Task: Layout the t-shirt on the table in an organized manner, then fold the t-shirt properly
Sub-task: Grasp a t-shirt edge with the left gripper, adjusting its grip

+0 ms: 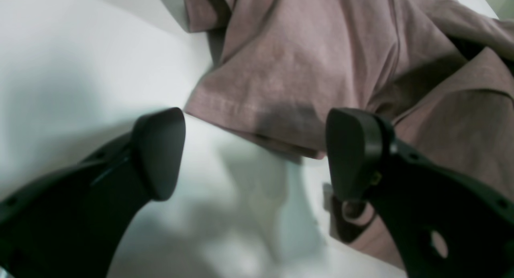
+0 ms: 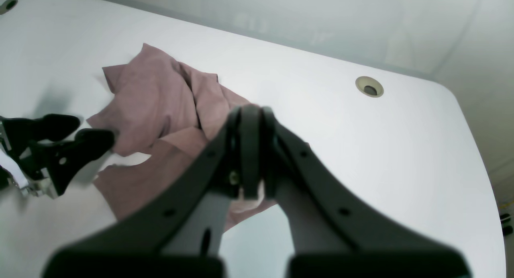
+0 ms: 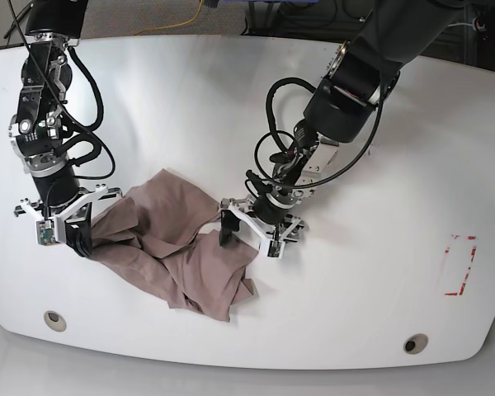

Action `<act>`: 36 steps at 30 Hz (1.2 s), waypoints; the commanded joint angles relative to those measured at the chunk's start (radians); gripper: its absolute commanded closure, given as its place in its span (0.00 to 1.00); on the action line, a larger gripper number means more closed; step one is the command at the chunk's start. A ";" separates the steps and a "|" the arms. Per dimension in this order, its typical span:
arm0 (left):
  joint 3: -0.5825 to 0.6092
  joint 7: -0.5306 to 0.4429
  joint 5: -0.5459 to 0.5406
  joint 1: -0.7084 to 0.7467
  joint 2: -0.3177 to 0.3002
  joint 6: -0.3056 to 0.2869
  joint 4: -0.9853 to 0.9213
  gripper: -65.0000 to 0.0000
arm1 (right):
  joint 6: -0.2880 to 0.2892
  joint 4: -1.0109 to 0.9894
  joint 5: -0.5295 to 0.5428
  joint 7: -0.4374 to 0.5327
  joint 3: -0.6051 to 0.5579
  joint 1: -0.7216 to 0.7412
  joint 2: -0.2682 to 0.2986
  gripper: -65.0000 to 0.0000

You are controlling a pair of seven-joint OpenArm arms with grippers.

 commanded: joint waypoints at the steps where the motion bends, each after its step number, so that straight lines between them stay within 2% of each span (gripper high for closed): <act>1: 0.000 -0.029 -0.004 -0.045 0.011 -0.010 0.020 0.21 | -0.002 0.019 0.007 0.030 0.011 0.003 0.017 1.00; 4: -0.002 -0.029 -0.014 -0.054 0.011 -0.010 0.018 0.21 | -0.002 0.019 0.007 0.030 0.011 -0.003 0.017 1.00; 12: 0.003 -0.029 -0.124 -0.083 0.011 -0.010 0.017 0.21 | -0.002 0.019 0.007 0.030 0.008 -0.006 0.017 1.00; 19: 0.043 -0.022 -0.130 -0.095 0.011 0.008 0.011 0.21 | -0.002 0.019 0.007 0.030 0.008 -0.006 0.017 1.00; 23: 0.084 -0.024 -0.132 -0.102 0.011 0.080 -0.023 0.21 | -0.002 0.017 0.007 0.030 0.008 -0.006 0.015 1.00; 25: 0.106 -0.027 -0.132 -0.106 0.011 0.094 -0.032 0.21 | -0.002 0.017 0.007 0.030 0.008 -0.006 0.014 1.00; 31: 0.148 -0.022 -0.132 -0.109 0.011 0.096 -0.034 0.21 | -0.002 0.017 0.004 0.030 0.011 -0.006 -0.015 1.00; 36: 0.165 -0.022 -0.130 -0.109 0.011 0.096 -0.035 0.21 | -0.002 0.017 0.005 0.030 0.009 -0.006 -0.018 1.00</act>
